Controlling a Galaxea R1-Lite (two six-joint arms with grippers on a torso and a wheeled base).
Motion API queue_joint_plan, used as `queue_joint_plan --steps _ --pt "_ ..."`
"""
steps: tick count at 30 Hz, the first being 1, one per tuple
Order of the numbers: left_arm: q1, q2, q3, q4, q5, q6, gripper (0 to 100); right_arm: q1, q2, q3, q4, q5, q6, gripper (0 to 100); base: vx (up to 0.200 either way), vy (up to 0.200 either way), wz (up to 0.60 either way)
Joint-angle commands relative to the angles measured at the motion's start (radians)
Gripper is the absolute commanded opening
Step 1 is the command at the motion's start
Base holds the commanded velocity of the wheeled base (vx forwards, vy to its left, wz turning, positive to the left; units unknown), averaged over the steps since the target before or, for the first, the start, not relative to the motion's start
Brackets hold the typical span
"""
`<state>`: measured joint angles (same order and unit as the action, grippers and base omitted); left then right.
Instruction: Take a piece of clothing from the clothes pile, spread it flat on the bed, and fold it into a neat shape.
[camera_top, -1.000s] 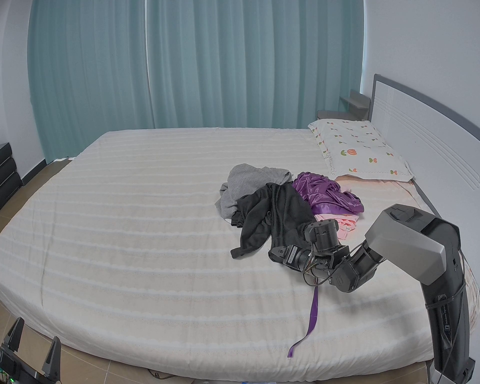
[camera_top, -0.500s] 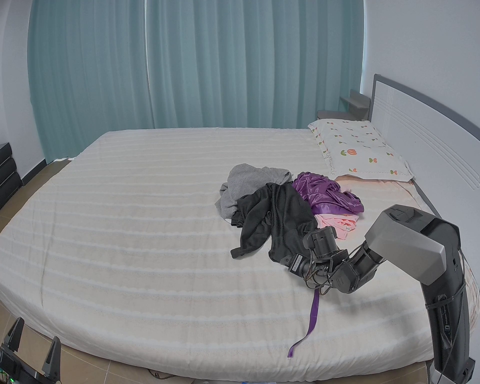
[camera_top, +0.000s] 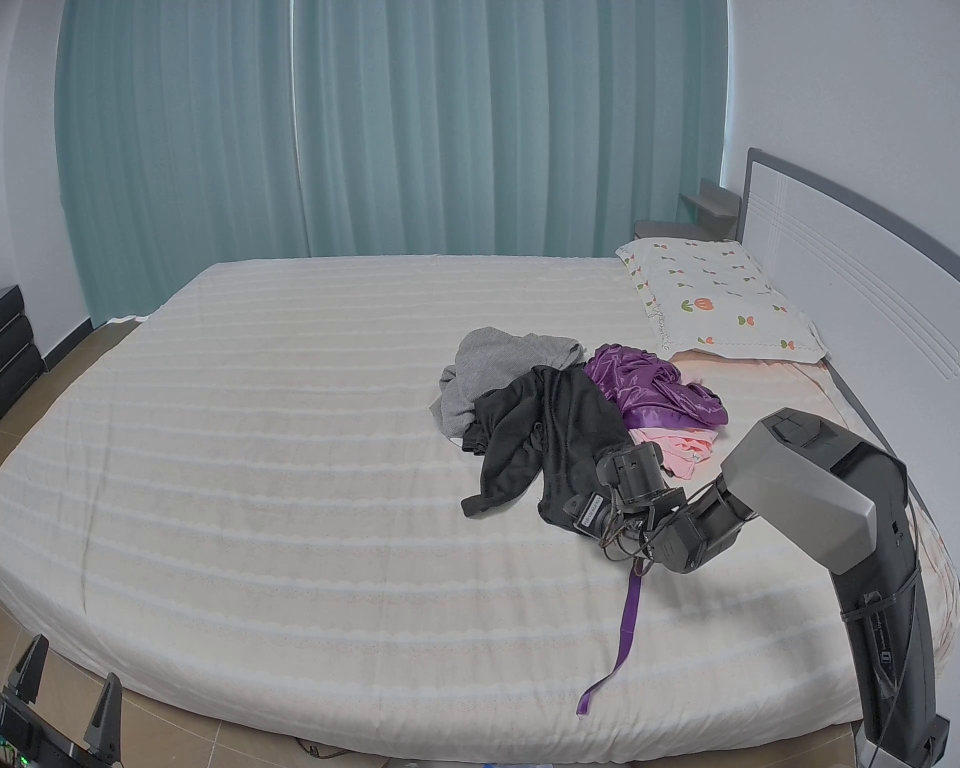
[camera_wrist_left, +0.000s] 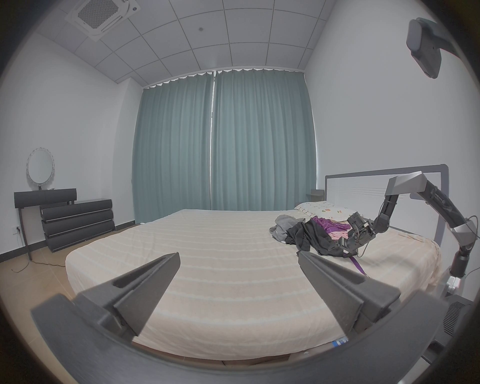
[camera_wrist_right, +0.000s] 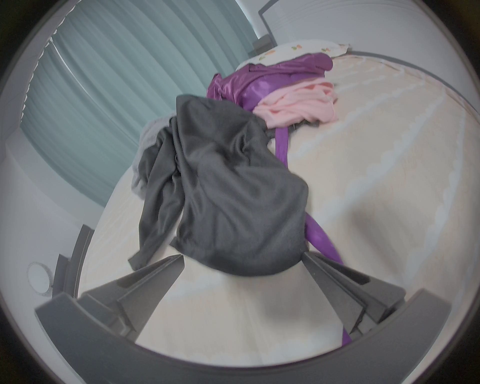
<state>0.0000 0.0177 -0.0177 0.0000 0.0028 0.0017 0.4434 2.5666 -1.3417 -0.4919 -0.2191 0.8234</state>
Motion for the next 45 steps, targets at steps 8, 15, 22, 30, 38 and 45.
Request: queue_joint_plan --steps 8,15,22,30,38,45 --pt "0.0 -0.018 0.018 0.0 0.0 0.0 100 0.009 0.106 -0.209 0.09 -0.068 0.002 0 0.0 0.0 0.0" --pt "0.0 -0.018 0.018 0.0 0.0 0.0 100 0.02 0.101 -0.229 0.11 -0.069 0.003 0 0.0 0.0 0.0" --pt "0.0 -0.018 0.018 0.0 0.0 0.0 100 0.034 -0.017 -0.132 0.099 -0.051 0.099 0 0.0 0.0 0.0" --pt "0.0 -0.018 0.018 0.0 0.0 0.0 100 0.064 -0.267 0.144 -0.027 0.052 0.135 0 0.0 0.0 0.0" --pt "0.0 -0.018 0.018 0.0 0.0 0.0 100 0.101 -0.563 0.544 -0.349 0.158 0.126 0 0.0 0.0 0.0" --pt "0.0 -0.018 0.018 0.0 0.0 0.001 100 0.123 -0.726 0.644 -0.389 0.162 0.071 0 0.0 0.0 0.0"
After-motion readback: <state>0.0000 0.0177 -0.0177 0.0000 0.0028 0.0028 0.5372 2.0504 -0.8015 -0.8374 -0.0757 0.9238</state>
